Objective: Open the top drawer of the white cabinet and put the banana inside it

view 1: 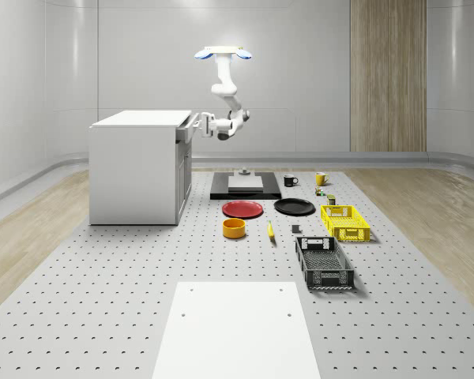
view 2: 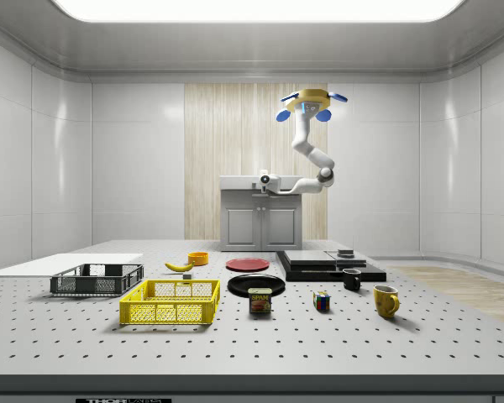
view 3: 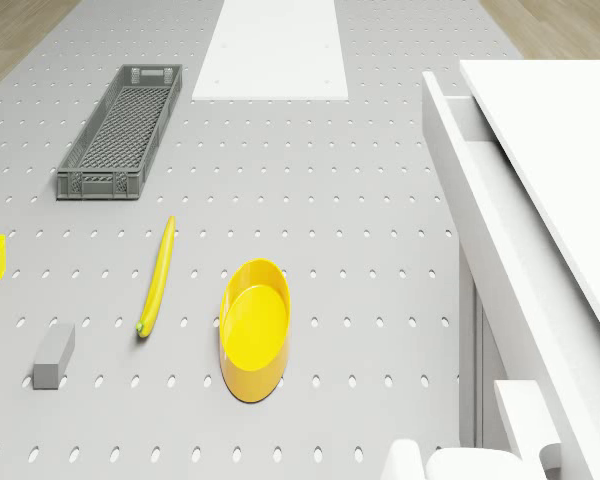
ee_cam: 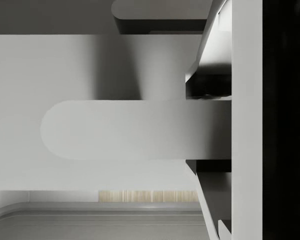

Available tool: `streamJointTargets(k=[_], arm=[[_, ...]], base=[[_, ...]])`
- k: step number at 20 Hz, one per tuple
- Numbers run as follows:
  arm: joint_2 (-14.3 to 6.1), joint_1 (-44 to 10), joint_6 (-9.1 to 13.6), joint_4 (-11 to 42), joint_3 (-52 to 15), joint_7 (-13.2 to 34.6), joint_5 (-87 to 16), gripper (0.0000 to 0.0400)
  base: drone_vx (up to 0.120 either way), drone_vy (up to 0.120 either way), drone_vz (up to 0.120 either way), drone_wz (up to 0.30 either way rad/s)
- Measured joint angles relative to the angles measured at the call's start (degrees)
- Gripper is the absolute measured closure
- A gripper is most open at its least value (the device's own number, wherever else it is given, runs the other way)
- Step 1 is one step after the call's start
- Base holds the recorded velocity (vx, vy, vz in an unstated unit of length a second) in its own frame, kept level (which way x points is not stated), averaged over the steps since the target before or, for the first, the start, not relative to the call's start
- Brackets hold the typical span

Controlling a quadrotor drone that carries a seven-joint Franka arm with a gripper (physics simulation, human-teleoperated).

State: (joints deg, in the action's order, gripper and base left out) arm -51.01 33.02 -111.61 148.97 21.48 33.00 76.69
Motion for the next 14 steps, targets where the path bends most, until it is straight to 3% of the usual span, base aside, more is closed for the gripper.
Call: streamJointTargets(k=[1, 3, 4, 5, 6, 10, 14], arm=[[-0.9, 0.1, -0.3, -0.6, 0.1, 4.9, -1.2, 0.0249], [-1.8, -0.1, 0.5, -0.7, 1.4, 5.2, -2.8, 0.0253], [-2.3, -0.3, 1.1, -0.8, 2.0, 6.3, -3.8, 0.0233], [-2.0, -0.4, 1.6, -0.3, 3.0, 3.0, -4.2, 0.0241], [-1.9, -0.8, 2.3, -0.3, 3.7, 2.5, -4.6, 0.0252], [-3.1, -1.8, 4.8, -0.8, 6.3, 4.2, -7.3, 0.0279], [-4.0, -2.4, 7.1, -1.5, 9.2, 6.1, -10.4, 0.0272]], base=[[0.000, 0.000, 0.000, 0.000], [0.000, 0.000, 0.000, 0.000], [0.000, 0.000, 0.000, 0.000], [0.000, 0.000, 0.000, 0.000], [0.000, 0.000, 0.000, 0.000], [0.000, 0.000, 0.000, 0.000], [0.000, 0.000, 0.000, 0.000]])
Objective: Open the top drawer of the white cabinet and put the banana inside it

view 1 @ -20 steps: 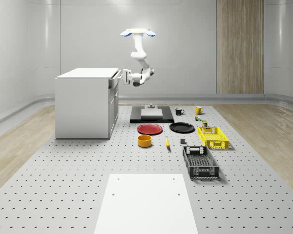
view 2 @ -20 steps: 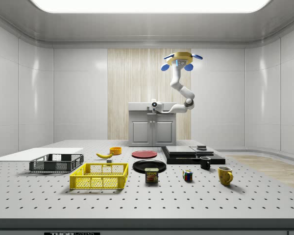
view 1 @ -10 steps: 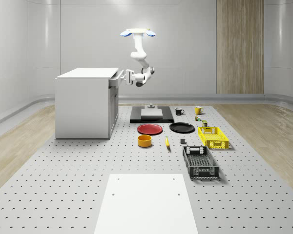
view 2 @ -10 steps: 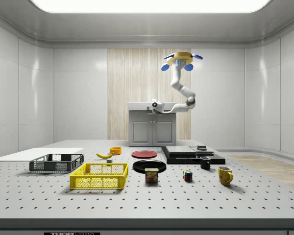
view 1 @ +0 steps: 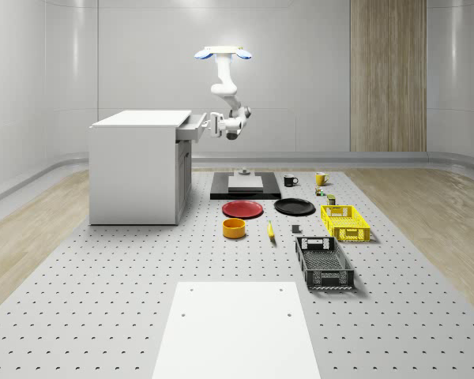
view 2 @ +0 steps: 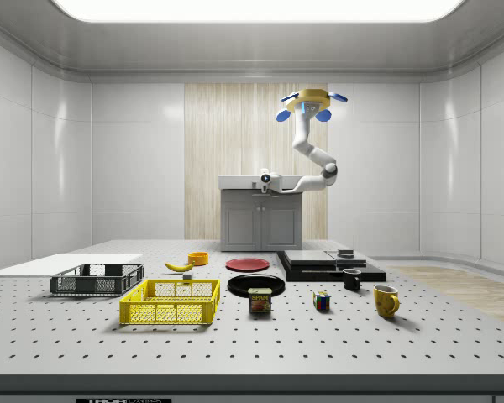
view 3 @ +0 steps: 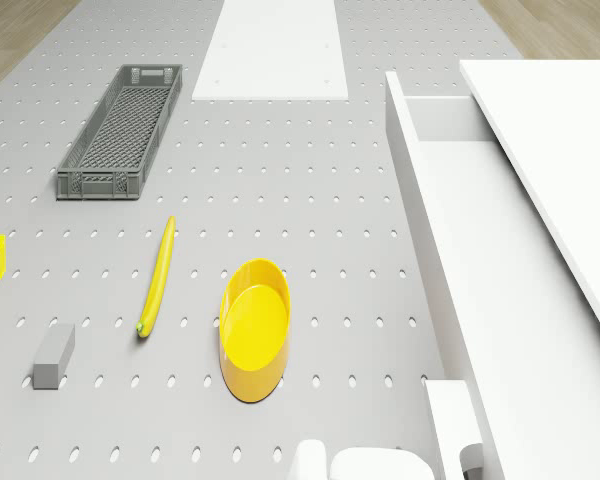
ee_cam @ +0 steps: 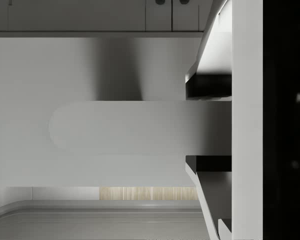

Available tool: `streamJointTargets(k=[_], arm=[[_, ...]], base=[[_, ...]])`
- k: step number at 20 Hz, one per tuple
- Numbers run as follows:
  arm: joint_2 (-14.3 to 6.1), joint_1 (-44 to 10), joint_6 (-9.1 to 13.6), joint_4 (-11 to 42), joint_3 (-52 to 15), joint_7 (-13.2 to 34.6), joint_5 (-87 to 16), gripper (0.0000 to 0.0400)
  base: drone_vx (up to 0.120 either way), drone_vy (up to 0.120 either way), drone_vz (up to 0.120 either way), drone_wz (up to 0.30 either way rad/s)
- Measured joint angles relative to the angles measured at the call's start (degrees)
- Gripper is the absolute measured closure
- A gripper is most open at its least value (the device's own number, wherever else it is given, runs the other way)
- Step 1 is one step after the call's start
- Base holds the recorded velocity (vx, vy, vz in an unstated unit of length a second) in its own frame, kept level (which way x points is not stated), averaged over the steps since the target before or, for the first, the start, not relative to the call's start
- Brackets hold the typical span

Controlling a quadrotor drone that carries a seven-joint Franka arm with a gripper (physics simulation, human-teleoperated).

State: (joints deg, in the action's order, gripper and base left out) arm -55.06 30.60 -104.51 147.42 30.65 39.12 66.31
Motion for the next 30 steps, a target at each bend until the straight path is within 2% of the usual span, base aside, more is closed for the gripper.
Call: streamJointTargets(k=[1, 2, 3, 4, 5, 9, 12, 16, 19, 22, 24, 27, 30], arm=[[0.6, -0.2, 0.6, 0.4, 1.1, -2.9, -0.7, 0.0228], [1.5, -0.6, 1.8, 1.0, 2.5, -6.2, -3.5, 0.0075], [1.9, -1.9, 5.7, 0.6, 4.3, -3.4, -5.1, 0.0000], [1.8, -2.8, 6.6, -0.1, 4.7, -1.0, -4.8, 0.0052], [1.5, -2.8, 6.8, -0.6, 5.1, -0.7, -5.1, 0.0093], [0.0, -2.4, 7.7, -2.5, 7.3, 1.7, -7.1, 0.0208], [-0.5, -1.9, 8.7, -3.8, 9.5, 2.0, -8.7, 0.0254], [-1.2, -1.1, 10.3, -5.6, 12.5, 2.6, -11.1, 0.0280], [-1.6, -0.3, 11.5, -7.1, 14.9, 3.2, -13.2, 0.0272], [-2.1, 0.6, 12.4, -8.5, 16.9, 3.8, -14.8, 0.0140], [-2.4, 1.2, 12.8, -9.2, 17.9, 4.2, -15.7, 0.0085], [-3.0, 2.1, 12.9, -9.9, 19.0, 4.7, -16.8, 0.0040], [-3.7, 2.8, 12.7, -10.2, 19.7, 5.2, -17.6, 0.0019]], base=[[0.000, 0.000, 0.000, 0.000], [0.000, 0.000, 0.000, 0.000], [0.000, 0.000, 0.000, 0.000], [0.000, 0.000, 0.000, 0.000], [0.000, 0.000, 0.000, 0.000], [0.000, 0.000, 0.000, 0.000], [0.000, 0.000, 0.000, 0.000], [0.000, 0.000, 0.000, 0.000], [0.000, 0.000, 0.000, 0.000], [0.000, 0.053, 0.000, 0.000], [0.000, 0.120, 0.000, 0.000], [0.000, 0.120, 0.000, 0.000], [0.000, 0.120, 0.000, 0.000]])
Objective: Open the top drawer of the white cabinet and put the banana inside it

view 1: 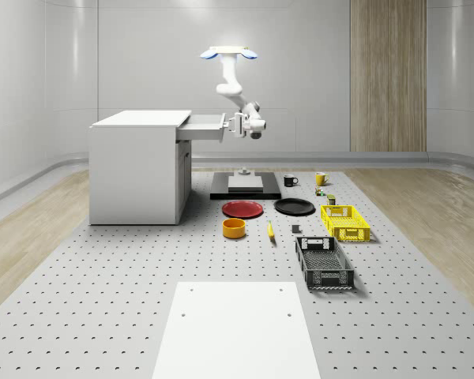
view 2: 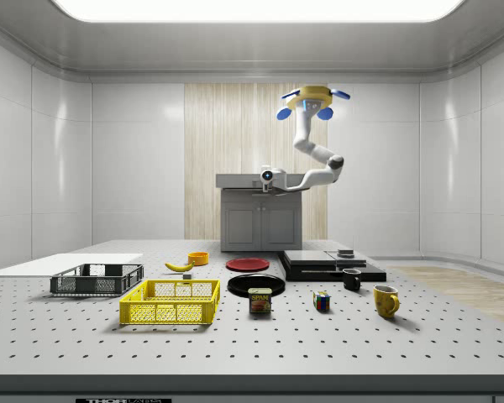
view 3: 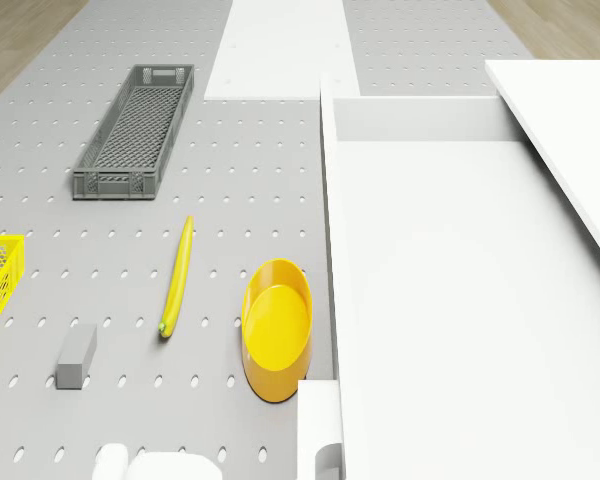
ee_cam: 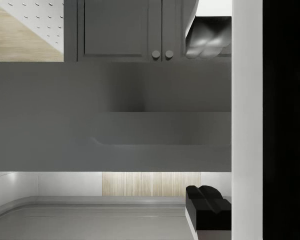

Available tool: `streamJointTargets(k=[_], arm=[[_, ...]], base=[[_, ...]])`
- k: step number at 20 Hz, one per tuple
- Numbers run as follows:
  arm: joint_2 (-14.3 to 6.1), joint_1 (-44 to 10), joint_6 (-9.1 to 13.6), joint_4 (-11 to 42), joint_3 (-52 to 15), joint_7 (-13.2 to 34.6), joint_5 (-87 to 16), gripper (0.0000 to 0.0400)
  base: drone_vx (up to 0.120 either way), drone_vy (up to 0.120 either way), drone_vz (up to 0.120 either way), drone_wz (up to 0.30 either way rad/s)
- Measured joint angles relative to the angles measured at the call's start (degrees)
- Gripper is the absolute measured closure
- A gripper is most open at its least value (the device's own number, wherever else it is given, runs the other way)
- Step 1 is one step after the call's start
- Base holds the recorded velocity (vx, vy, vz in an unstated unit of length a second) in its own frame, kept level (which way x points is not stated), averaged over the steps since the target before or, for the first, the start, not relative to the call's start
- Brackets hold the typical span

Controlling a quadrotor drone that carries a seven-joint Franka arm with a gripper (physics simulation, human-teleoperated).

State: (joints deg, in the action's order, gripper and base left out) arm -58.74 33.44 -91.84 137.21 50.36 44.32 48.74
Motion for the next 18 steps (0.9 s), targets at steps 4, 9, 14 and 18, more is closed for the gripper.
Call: streamJointTargets(k=[4, 9, 14, 18], arm=[[-0.9, 0.9, -0.5, -0.2, 0.6, 0.6, -0.9, 0.0007], [-1.9, 1.9, -1.3, -0.2, 1.0, 1.3, -1.8, 0.0002], [-3.0, 2.8, -2.1, -0.1, 1.3, 2.0, -2.6, 0.0001], [-3.7, 3.4, -2.7, 0.0, 1.4, 2.5, -3.2, 0.0000]], base=[[0.000, 0.020, 0.000, 0.000], [0.000, -0.008, 0.000, 0.000], [0.000, 0.000, 0.000, 0.000], [0.000, 0.010, 0.000, 0.000]])
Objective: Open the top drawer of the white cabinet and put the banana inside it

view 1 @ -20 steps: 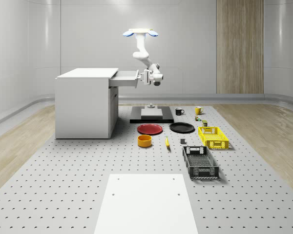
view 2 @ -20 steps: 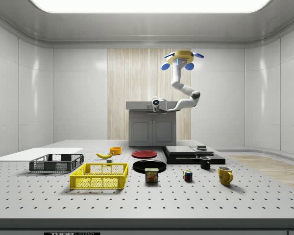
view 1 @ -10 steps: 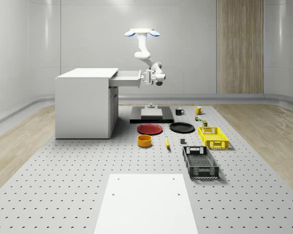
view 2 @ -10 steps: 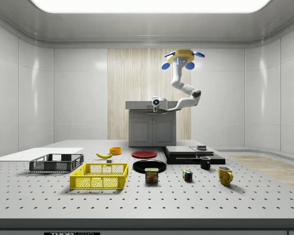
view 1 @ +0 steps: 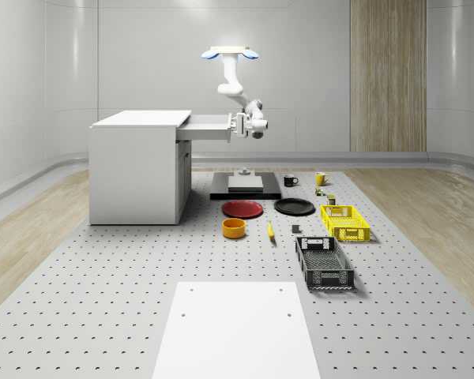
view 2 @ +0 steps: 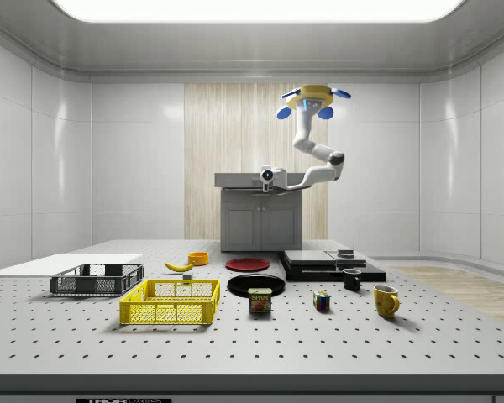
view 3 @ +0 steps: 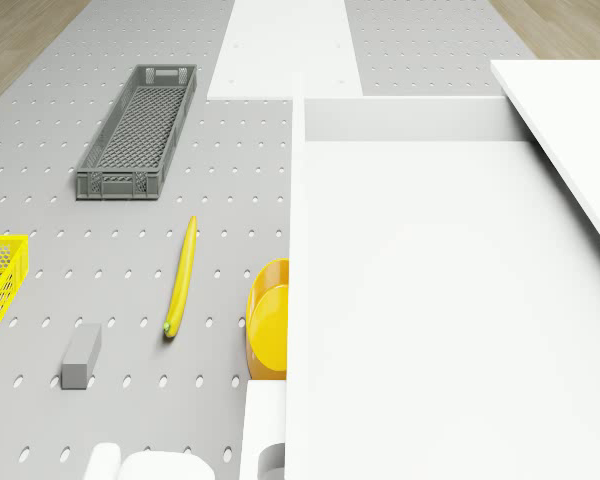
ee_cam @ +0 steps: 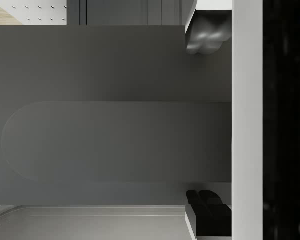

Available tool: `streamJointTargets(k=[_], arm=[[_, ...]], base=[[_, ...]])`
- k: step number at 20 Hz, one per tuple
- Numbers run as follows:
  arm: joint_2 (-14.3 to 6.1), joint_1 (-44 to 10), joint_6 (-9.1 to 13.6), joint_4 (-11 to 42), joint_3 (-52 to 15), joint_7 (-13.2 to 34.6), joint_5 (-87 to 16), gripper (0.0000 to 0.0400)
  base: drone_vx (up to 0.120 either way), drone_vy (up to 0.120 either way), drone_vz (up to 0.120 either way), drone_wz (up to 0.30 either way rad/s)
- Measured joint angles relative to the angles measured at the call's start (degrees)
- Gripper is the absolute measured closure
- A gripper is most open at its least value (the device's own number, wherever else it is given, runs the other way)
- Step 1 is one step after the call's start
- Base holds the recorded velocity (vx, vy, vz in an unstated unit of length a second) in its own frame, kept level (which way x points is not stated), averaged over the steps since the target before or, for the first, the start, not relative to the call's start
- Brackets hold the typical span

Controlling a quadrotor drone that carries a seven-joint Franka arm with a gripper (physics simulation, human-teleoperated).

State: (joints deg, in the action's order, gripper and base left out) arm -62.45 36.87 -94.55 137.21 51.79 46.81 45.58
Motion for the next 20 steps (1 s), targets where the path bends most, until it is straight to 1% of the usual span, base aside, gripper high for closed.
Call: streamJointTargets(k=[9, 20], arm=[[-1.5, 1.3, -1.2, 0.2, 0.3, 1.0, -1.2, 0.0000], [-3.1, 2.6, -2.5, 0.4, 0.6, 2.1, -2.5, 0.0000]], base=[[0.004, 0.120, 0.000, 0.000], [0.120, 0.120, 0.000, 0.000]])
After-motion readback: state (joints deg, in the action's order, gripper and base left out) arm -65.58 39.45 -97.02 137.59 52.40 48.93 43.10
